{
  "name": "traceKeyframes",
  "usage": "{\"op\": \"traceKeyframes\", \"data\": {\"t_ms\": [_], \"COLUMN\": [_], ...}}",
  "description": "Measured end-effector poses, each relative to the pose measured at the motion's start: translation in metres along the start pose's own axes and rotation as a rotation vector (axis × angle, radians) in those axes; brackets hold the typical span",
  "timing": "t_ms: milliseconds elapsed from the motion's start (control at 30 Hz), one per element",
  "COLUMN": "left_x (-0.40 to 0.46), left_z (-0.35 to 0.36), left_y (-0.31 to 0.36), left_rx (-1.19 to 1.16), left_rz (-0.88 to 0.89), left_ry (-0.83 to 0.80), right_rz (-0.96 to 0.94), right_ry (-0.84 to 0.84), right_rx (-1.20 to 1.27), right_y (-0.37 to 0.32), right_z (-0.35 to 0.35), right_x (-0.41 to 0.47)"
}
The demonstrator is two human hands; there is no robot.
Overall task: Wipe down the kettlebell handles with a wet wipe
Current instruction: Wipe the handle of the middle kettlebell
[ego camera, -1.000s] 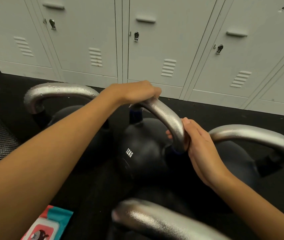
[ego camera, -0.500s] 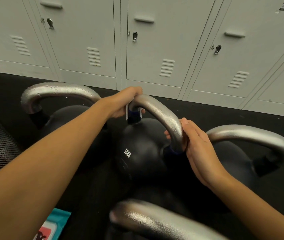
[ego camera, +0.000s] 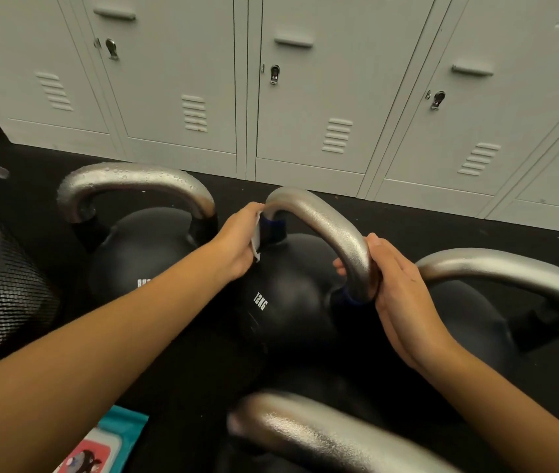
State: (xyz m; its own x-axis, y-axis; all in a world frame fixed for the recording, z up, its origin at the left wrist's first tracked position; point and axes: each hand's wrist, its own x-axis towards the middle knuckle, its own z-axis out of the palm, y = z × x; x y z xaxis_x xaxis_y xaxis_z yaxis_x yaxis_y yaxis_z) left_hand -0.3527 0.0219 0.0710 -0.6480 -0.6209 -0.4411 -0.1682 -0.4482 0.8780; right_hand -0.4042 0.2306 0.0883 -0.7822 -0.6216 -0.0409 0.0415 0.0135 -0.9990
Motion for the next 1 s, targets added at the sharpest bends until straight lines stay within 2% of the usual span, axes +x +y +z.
{"op": "traceKeyframes", "data": {"t_ms": [133, 333, 400, 500, 600, 667, 767, 833, 900, 1000], "left_x": [-0.016, -0.031, -0.025, -0.016, -0.018, -0.028, -0.045, -0.054, -0.056, -0.052], "left_z": [0.004, 0.010, 0.008, 0.004, 0.004, 0.010, 0.021, 0.029, 0.037, 0.047], "left_y": [-0.003, 0.002, -0.004, -0.019, -0.016, -0.004, 0.005, -0.001, -0.007, -0.001], "left_rx": [-0.105, 0.058, 0.046, -0.018, -0.128, -0.154, -0.102, -0.162, -0.244, -0.326], "left_rz": [0.118, 0.382, 0.344, 0.183, 0.115, 0.155, 0.304, 0.359, 0.349, 0.250], "left_ry": [-0.024, -0.142, -0.115, -0.070, -0.098, -0.126, -0.132, -0.138, -0.084, 0.079], "right_rz": [-0.008, -0.007, -0.010, -0.016, -0.014, -0.012, -0.017, -0.014, -0.002, -0.004], "right_ry": [0.017, 0.033, 0.031, 0.039, 0.034, 0.030, 0.035, 0.035, 0.032, 0.020], "right_rx": [0.005, 0.009, 0.002, -0.010, -0.024, -0.024, -0.020, -0.012, -0.002, -0.021], "right_y": [0.002, 0.005, 0.005, 0.003, 0.002, 0.003, 0.004, 0.004, 0.004, 0.005], "right_z": [0.002, 0.002, 0.003, 0.004, 0.003, 0.003, 0.004, 0.004, 0.004, 0.003], "right_x": [0.000, 0.001, 0.001, 0.001, 0.000, 0.000, 0.001, 0.001, 0.001, 0.001]}}
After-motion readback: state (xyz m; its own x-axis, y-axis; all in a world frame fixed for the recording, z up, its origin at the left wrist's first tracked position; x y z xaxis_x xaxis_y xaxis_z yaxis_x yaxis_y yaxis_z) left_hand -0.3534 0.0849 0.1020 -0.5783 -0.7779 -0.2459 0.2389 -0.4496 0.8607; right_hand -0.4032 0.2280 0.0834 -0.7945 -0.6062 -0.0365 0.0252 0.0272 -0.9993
